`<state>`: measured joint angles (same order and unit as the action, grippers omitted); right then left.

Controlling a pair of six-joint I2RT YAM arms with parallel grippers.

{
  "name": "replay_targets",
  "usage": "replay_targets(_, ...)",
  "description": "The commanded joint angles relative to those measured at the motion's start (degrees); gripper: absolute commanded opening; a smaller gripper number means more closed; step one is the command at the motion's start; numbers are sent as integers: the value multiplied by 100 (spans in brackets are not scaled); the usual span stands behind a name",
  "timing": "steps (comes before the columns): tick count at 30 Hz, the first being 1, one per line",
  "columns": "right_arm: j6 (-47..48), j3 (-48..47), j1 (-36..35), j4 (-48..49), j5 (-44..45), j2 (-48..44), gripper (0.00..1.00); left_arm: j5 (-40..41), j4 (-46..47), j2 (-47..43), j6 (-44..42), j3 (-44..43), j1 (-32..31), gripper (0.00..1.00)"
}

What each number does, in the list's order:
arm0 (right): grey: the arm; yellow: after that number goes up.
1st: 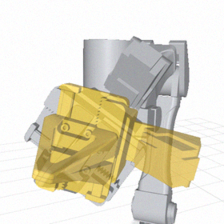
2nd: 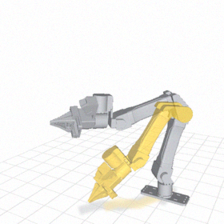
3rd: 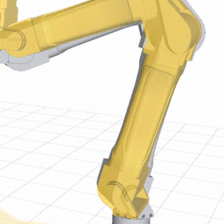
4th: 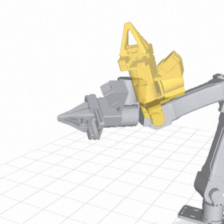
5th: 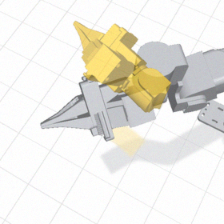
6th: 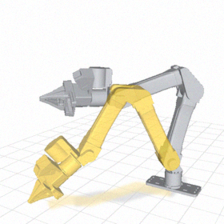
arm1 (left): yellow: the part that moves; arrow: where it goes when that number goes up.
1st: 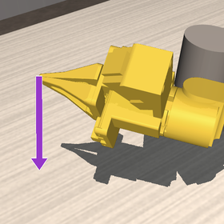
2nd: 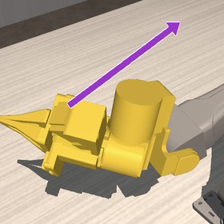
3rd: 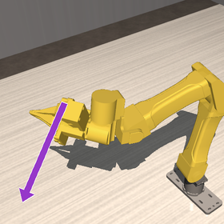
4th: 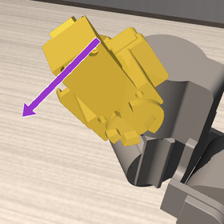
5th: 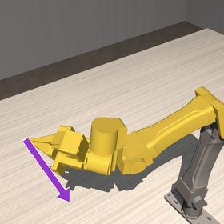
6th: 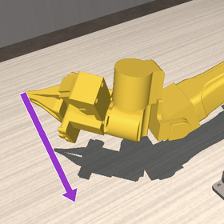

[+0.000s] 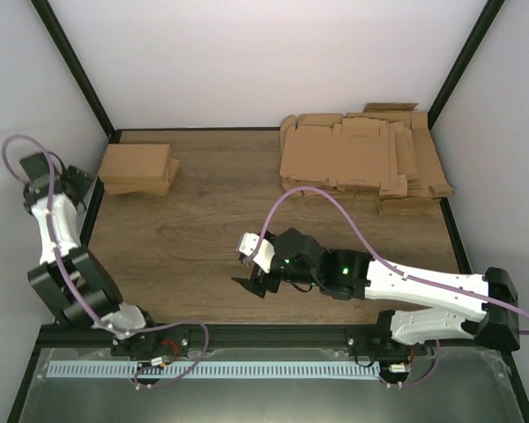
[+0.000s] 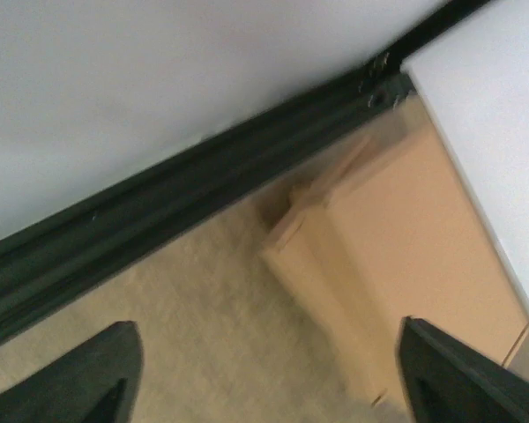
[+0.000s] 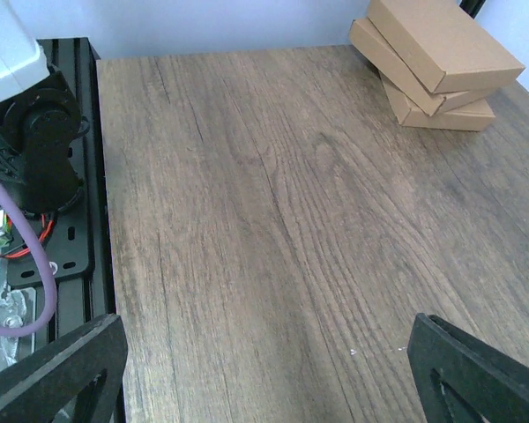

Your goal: Fold the paper box

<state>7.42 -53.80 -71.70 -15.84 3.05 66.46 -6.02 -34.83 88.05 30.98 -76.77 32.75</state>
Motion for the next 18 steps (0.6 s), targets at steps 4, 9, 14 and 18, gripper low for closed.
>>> replay_targets(4, -111, -189, 23, -47, -38, -163, 90, -553, 1673, -1577, 1847, 2422, -301, 32)
replay_targets(9, -157, -116, 21, -55, -131, -271, 89, -423, 1614, -1273, 2216, 2610, -386, 4)
replay_targets(14, -163, -162, 22, -154, -141, -334, 89, 2, 1884, -619, 2535, 2751, -408, 4)
replay_targets(18, -162, -224, 18, -233, -131, -334, 88, 373, 2270, -281, 2622, 2705, -479, 4)
